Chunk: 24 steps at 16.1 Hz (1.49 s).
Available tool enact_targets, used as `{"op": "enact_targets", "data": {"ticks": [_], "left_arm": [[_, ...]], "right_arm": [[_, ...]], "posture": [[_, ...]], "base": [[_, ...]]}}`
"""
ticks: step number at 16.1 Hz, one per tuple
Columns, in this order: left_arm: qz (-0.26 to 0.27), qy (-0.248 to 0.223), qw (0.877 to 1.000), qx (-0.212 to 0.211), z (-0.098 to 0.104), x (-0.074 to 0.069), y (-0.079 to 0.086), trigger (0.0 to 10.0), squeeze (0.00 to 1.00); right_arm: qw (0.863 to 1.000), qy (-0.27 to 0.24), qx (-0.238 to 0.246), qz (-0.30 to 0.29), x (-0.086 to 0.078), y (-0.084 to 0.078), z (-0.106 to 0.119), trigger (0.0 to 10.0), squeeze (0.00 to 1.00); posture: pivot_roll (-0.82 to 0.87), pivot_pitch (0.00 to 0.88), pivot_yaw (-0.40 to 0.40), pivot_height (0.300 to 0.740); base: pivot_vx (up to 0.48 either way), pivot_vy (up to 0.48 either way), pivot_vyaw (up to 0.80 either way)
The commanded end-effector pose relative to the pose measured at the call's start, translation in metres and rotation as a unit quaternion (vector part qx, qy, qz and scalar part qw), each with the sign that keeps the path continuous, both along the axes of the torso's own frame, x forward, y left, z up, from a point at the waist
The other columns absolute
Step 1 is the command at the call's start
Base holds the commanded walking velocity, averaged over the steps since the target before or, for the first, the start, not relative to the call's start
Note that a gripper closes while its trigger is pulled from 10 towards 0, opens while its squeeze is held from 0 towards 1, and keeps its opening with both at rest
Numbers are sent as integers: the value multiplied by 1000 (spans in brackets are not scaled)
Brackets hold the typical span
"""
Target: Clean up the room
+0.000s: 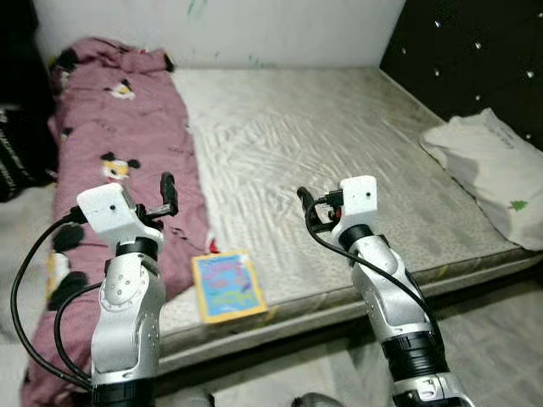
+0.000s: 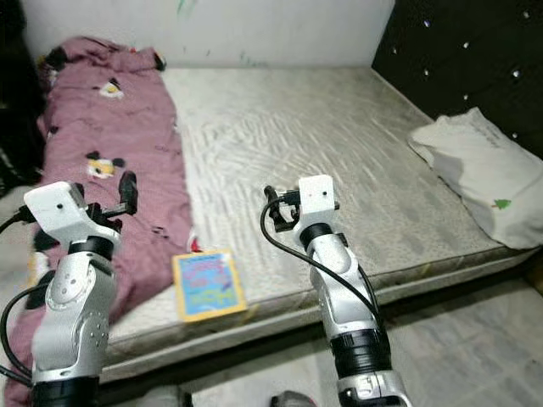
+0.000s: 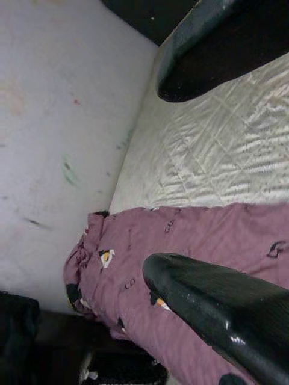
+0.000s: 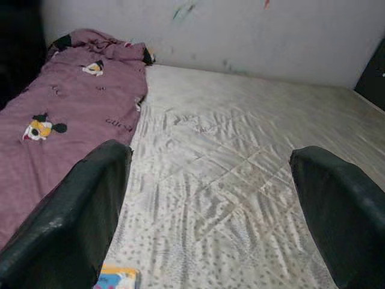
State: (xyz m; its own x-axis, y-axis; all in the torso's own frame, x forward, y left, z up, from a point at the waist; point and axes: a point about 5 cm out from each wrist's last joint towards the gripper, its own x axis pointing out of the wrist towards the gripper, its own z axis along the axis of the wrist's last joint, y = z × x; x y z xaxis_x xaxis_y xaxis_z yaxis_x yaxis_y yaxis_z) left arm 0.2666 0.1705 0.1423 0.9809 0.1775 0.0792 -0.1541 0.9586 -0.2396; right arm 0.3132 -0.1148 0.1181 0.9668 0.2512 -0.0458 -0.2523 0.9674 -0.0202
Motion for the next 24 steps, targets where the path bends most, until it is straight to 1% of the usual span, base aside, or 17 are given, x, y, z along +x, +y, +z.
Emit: {"op": "enact_targets", "data": {"ticks": [1, 3, 4, 6, 7, 9, 17, 24], "left_arm": [[-12, -8, 1000, -3, 3, 1, -10, 10000, 0], [-12, -7, 1000, -2, 3, 2, -10, 10000, 0], [-11, -7, 1000, 0, 3, 2, -10, 10000, 0], [-12, -7, 1000, 1, 3, 2, -10, 10000, 0], [-12, -7, 1000, 2, 3, 2, -10, 10000, 0], [-13, -7, 1000, 2, 3, 2, -10, 10000, 0], [-21, -15, 1000, 5, 5, 2, -11, 10000, 0], [-25, -16, 1000, 7, 5, 2, -11, 10000, 0]], "right_arm": [[1000, 2, -4, -18, 0, -14, -1, 10000, 0], [1000, 1, -9, -14, 0, -13, -1, 10000, 0], [1000, -9, -21, -7, -1, -11, 0, 10000, 0], [999, -11, -31, -5, -1, -10, 0, 10000, 0], [999, -9, -30, -6, 0, -10, 0, 10000, 0], [1000, -6, -21, -10, 0, -12, -1, 10000, 0], [1000, 2, -14, -18, 1, -13, -2, 10000, 0], [1000, 3, -12, -19, 0, -13, -3, 10000, 0]], "posture": [[66, 0, -89, 740], [69, 0, -90, 740], [69, 0, -90, 740], [69, 0, -90, 740], [69, 0, -90, 740], [69, 0, -90, 740], [69, 0, -91, 740], [63, 0, -88, 740]], "base": [[0, 0, 0], [0, 0, 0], [0, 0, 0], [0, 0, 778], [0, 0, 688], [0, 0, 0], [0, 0, 0], [268, 0, 0]]}}
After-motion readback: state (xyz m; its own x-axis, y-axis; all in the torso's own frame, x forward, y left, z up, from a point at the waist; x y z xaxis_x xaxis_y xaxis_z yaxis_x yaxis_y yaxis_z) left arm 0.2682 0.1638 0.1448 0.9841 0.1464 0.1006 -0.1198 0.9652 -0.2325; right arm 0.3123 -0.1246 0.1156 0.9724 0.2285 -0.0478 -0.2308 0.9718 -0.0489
